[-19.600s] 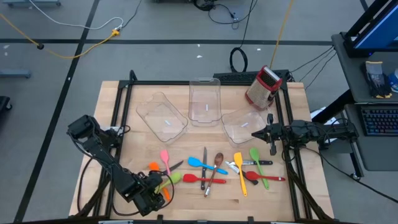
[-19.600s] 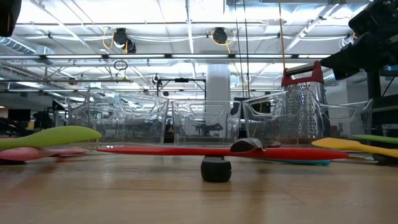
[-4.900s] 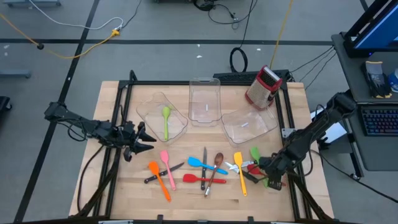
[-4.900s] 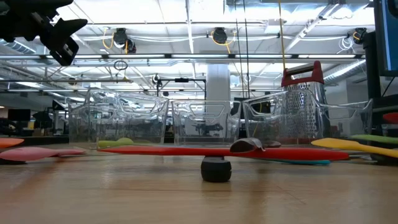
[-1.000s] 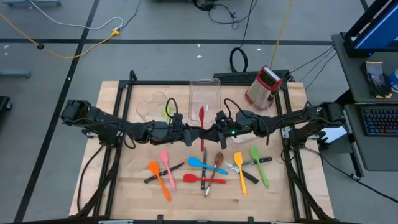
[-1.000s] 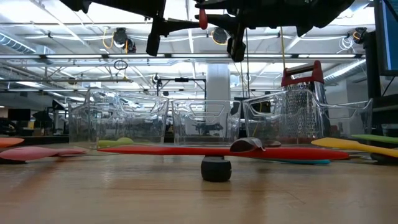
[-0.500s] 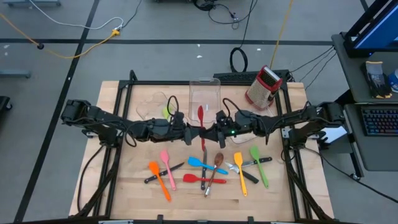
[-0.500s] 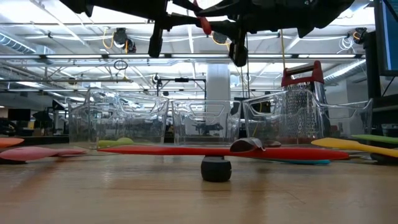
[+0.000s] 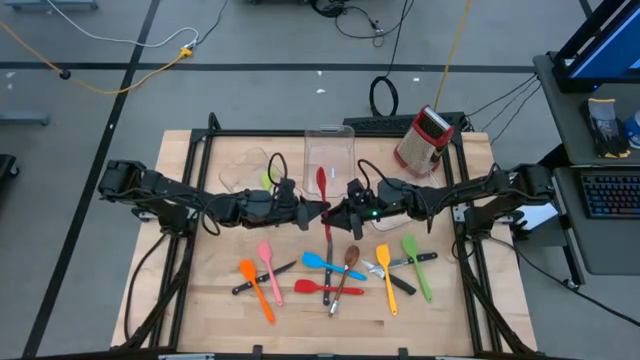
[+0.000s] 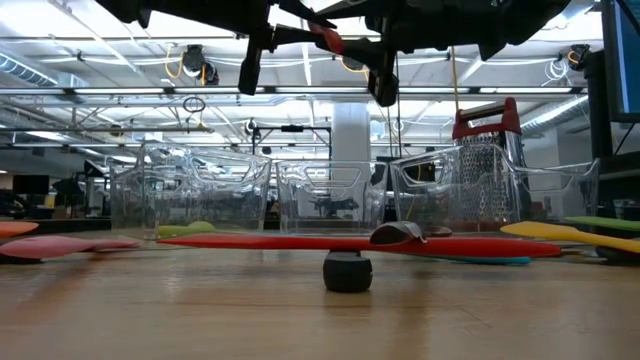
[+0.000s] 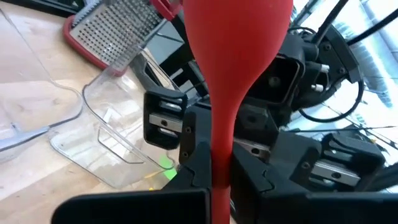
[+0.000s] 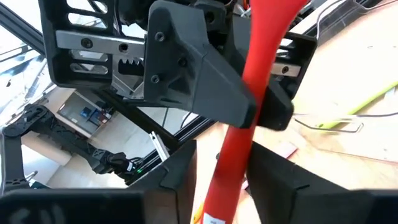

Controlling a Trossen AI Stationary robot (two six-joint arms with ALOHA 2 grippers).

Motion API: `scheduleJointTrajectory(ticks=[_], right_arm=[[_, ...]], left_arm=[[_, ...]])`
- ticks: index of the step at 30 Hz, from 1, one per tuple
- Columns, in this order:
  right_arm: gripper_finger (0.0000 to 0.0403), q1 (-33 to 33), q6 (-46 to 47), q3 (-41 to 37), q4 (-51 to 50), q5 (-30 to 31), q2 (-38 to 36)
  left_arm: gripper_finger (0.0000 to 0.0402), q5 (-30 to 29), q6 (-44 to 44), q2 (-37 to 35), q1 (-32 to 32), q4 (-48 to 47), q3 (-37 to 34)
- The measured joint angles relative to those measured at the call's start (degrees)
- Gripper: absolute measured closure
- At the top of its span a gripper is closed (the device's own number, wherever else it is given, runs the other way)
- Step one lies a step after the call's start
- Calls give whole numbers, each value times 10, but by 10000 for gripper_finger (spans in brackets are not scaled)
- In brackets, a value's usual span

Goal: Pick & Place Kitchen Items
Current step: Put the right red serving spoon into the left bin

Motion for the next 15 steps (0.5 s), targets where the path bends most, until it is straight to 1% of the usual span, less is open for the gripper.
scheduleJointTrajectory(ticks=[4, 12, 15], right_arm=[[258, 0, -1, 0, -4, 0, 0], [254, -1, 0, 0, -8, 0, 1], [249, -1, -1, 0, -12, 0, 1]], left_arm=[[384, 0, 0, 0, 2, -15, 0], [384, 2, -6, -1, 2, -44, 1], [384, 9, -8, -12, 2, -67, 1]])
